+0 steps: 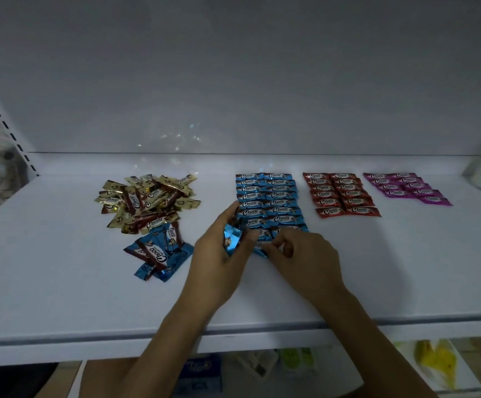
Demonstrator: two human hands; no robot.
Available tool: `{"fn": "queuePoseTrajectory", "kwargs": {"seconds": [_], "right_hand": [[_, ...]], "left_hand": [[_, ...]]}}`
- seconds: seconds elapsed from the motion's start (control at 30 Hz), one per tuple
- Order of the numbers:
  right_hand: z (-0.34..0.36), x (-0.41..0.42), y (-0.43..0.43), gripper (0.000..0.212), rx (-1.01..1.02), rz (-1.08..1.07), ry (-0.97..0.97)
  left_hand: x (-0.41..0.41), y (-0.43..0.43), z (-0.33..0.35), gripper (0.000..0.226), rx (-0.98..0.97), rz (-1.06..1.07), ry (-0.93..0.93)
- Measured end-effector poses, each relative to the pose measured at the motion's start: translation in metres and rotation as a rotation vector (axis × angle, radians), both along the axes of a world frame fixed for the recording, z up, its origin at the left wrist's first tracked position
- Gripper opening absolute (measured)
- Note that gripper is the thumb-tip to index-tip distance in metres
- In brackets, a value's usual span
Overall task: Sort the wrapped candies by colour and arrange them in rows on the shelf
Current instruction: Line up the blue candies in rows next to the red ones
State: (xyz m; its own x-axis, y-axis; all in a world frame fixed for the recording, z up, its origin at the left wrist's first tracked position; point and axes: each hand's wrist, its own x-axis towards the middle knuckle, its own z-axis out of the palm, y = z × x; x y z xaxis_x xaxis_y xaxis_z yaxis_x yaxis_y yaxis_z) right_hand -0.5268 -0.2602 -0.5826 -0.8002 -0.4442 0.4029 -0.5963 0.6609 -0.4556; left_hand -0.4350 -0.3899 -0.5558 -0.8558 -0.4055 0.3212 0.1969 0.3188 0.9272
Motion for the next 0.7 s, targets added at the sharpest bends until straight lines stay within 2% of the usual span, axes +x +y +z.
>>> {"fn": "queuePoseTrajectory", "kwargs": {"seconds": [0.17, 0.33, 0.5, 0.53, 0.6, 0.7], "right_hand": [[-0.001, -0.001, 0.001, 0.019, -0.025, 0.012, -0.004], [-0.001, 0.005, 0.002, 0.02, -0.065, 0.071, 0.049], [-0.003, 0.004, 0.004, 0.016, -0.041, 0.092, 0.032], [-0.001, 0.004, 0.004, 0.015, -0.106, 0.121, -0.009], [0.007, 0.005, 0.006, 0.013, -0.368, 0.233, -0.21], [0.019, 0.007, 0.011, 0.021, -0.629, 0.347, -0.488]], "left_hand": [[0.002, 0.001, -0.01, 0.033, 0.252, -0.058, -0.04], [0.002, -0.003, -0.011, 0.014, 0.277, -0.05, -0.02], [0.006, -0.002, -0.005, 0.011, 0.329, -0.087, -0.033], [0.006, -0.003, -0.005, 0.015, 0.33, -0.091, -0.031], [0.004, -0.002, -0.005, 0.019, 0.321, -0.097, -0.03], [0.002, -0.002, -0.007, 0.011, 0.309, -0.082, -0.06]]}}
